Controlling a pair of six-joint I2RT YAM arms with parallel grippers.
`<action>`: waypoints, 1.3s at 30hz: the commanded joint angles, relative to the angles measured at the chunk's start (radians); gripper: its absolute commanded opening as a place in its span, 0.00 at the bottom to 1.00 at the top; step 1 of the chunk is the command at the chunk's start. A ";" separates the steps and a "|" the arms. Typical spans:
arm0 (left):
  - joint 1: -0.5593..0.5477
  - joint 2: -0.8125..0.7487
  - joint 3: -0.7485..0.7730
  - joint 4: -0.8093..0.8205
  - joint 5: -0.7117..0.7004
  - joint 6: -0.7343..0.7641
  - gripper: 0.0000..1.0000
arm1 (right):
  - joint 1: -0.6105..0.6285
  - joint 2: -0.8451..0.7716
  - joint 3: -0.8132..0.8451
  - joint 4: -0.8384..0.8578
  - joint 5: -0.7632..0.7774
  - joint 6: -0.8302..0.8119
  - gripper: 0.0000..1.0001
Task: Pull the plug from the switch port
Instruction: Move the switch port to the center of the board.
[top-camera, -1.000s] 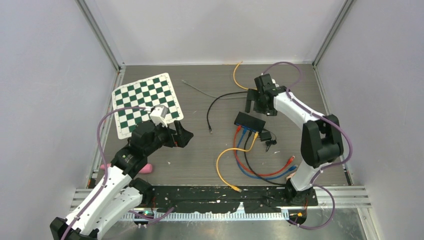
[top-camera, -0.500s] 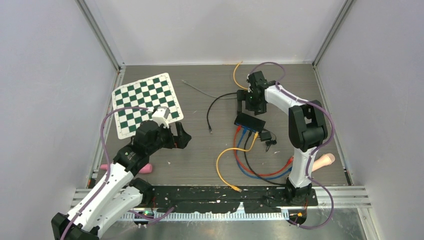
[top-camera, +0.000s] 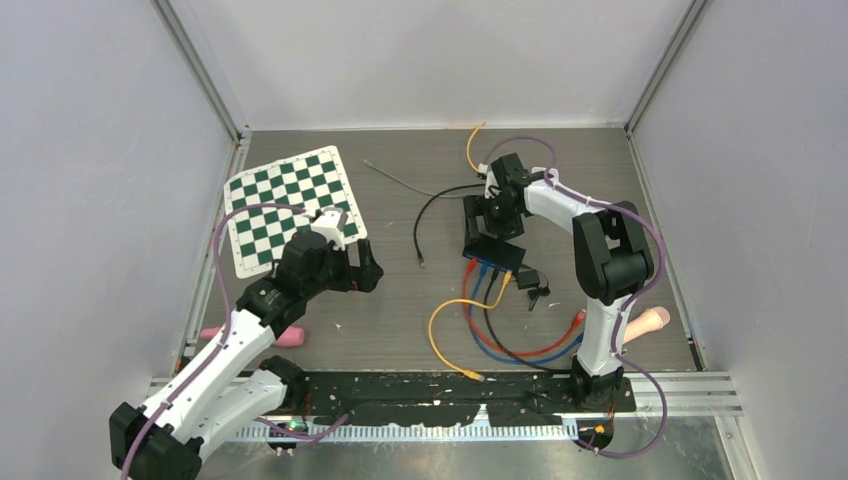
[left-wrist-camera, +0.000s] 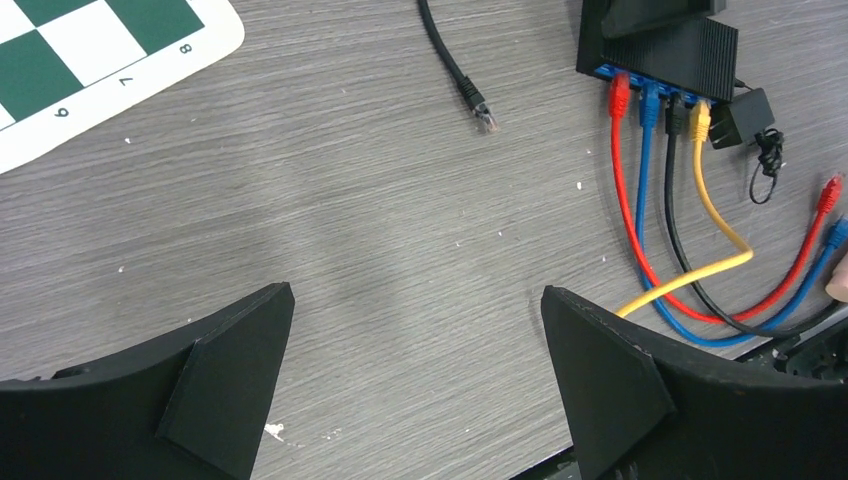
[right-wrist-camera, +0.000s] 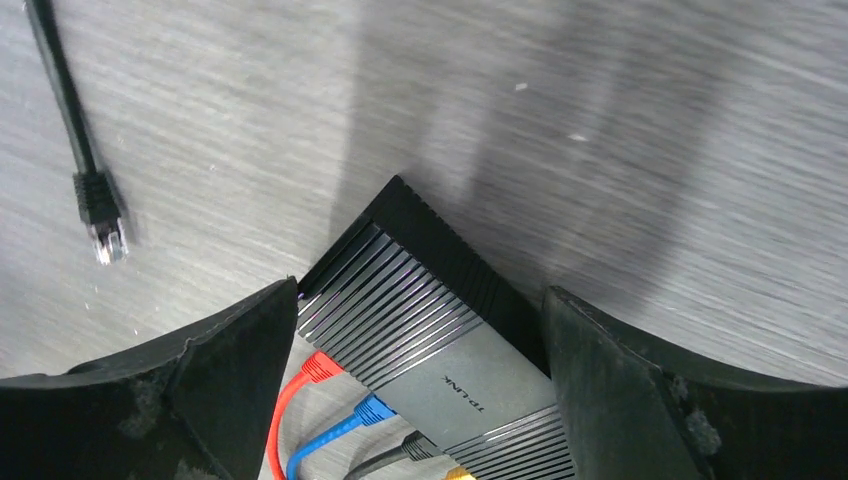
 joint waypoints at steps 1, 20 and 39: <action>0.007 0.024 0.043 0.038 -0.023 0.020 0.99 | 0.082 -0.055 -0.049 0.005 -0.033 -0.081 0.94; 0.007 0.063 0.029 0.042 0.051 0.024 0.99 | 0.236 -0.265 -0.026 0.078 0.208 -0.038 0.98; 0.007 0.253 0.113 0.081 0.167 0.019 0.99 | -0.010 -0.860 -0.640 0.197 0.220 0.455 0.91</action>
